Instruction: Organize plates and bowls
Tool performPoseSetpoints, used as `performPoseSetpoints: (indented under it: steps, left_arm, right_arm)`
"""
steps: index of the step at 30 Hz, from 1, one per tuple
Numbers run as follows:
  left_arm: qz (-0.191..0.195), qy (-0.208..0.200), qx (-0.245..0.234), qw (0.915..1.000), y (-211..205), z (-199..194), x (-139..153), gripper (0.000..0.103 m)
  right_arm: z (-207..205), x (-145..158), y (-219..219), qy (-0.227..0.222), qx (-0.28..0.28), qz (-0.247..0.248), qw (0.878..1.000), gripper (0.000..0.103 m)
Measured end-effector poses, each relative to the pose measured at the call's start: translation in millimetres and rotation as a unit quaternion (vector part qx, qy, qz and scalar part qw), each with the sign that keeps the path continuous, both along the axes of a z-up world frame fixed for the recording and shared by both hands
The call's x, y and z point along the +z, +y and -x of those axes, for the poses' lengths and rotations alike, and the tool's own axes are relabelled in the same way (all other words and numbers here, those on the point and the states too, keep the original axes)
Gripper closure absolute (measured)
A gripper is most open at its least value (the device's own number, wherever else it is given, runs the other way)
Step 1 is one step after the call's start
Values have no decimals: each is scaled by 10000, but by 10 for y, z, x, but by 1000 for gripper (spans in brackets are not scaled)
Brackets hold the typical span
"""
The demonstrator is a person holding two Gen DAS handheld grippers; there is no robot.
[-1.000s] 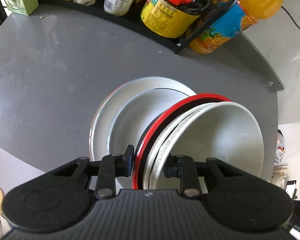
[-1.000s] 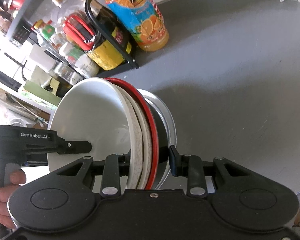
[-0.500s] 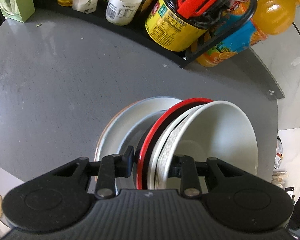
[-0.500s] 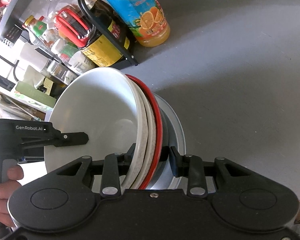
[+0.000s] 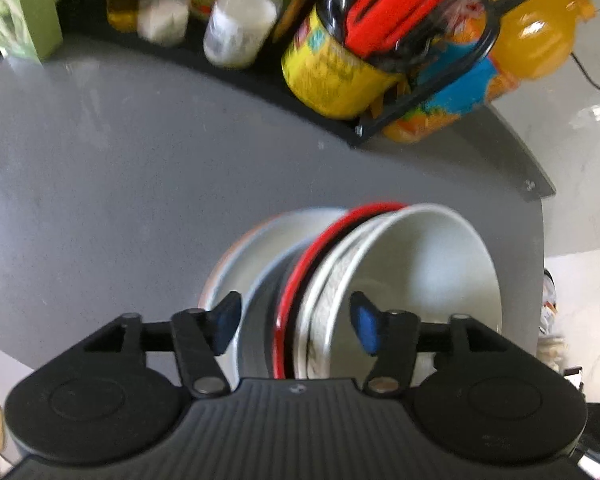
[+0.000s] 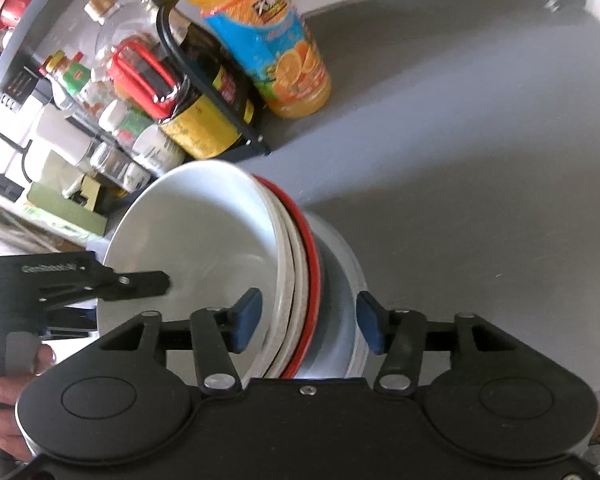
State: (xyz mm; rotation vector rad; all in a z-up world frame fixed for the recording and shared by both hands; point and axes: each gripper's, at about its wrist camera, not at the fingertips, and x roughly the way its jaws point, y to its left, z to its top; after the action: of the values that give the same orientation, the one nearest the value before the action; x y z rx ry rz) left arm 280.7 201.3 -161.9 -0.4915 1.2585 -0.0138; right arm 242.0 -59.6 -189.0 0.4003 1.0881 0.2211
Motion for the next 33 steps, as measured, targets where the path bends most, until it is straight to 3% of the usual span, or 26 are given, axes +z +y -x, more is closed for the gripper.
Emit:
performPoseSetpoints:
  steps: [3,5,14,26,33]
  left_arm:
    - [-151,-325,-177,9992,10,20,132,22]
    - [-169,-480,-359,9981,2,22,189,19]
    - [-159,-713,-612,9955,-53,117,386,17]
    - [-739,-922,-361,9923,-343,578,638,12]
    - [-1006,-1110,-118,9886,-694,1026,830,10]
  right_arm:
    - [75,78,-45,-59,-264,124,9996,45]
    - [127,134,-61,-125,-396,148,9990,40]
    - [375,390,-23,-461,-486,365,9971,25]
    - [716,622,-413,-914,-399,214,9948,1]
    - [1011,775,-767,-1227,-74,190,9922,0]
